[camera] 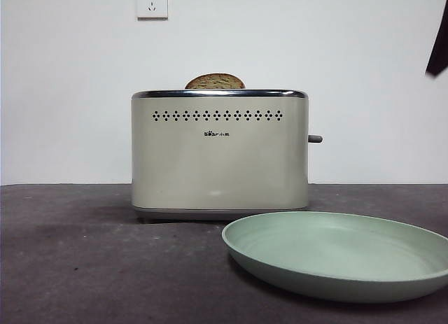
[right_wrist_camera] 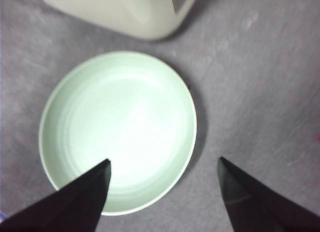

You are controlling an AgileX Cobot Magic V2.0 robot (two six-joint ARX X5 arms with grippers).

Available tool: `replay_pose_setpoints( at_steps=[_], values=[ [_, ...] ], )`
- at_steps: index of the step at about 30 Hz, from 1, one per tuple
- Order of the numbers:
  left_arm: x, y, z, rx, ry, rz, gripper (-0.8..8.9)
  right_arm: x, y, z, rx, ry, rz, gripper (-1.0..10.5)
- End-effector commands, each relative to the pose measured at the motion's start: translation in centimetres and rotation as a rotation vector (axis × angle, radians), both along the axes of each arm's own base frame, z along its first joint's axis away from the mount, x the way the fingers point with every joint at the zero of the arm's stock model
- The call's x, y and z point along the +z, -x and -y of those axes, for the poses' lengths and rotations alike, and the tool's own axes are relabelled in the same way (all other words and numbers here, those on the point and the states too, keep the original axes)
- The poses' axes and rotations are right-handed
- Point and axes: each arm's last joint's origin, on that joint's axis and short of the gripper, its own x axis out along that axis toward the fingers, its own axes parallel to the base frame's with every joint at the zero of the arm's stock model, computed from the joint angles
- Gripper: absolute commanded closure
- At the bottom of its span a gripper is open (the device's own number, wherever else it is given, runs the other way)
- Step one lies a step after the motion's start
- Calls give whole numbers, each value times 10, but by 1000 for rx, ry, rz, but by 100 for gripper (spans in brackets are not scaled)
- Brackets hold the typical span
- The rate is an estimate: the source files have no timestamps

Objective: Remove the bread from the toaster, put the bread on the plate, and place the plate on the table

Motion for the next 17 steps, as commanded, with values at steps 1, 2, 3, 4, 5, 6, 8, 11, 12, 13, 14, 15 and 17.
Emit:
replay_pose_setpoints(
  at_steps=[1,2,3,4,5,6,8,11,12,13,14,15,17],
  values=[
    [2,7,-4,1,-10,-3,809,-6,-16,-4,-7,-1,-39,611],
    [0,10,-6,2,-15,-16,809,-11,-22,-5,-6,1,-54,616],
    [-2,13,-8,5,-20,-28,809,-15,-27,-6,-5,2,-68,619],
    [-4,16,-9,7,-25,-37,809,-19,-32,-7,-4,3,-80,619],
    [-8,20,-11,8,-29,-47,809,-24,-37,-8,0,-1,-92,619],
    [-11,22,-12,8,-31,-53,809,-28,-41,-9,5,-7,-103,619],
    [-19,29,-15,8,-37,-70,809,-38,-49,-11,10,-15,-124,619],
    [-36,41,-20,11,-45,-103,809,-56,-58,-13,7,-8,-158,625],
    [-41,44,-22,11,-48,-113,809,-60,-61,-14,7,-7,-168,632],
    [-47,48,-23,12,-51,-122,809,-66,-63,-14,8,-4,-180,641],
    [-52,51,-25,12,-55,-132,809,-72,-65,-15,8,-2,-194,647],
    [-57,55,-26,13,-58,-140,809,-76,-68,-15,7,0,-205,649],
    [-65,61,-29,20,-51,-164,809,-85,-72,-16,7,5,-227,658]
  ],
)
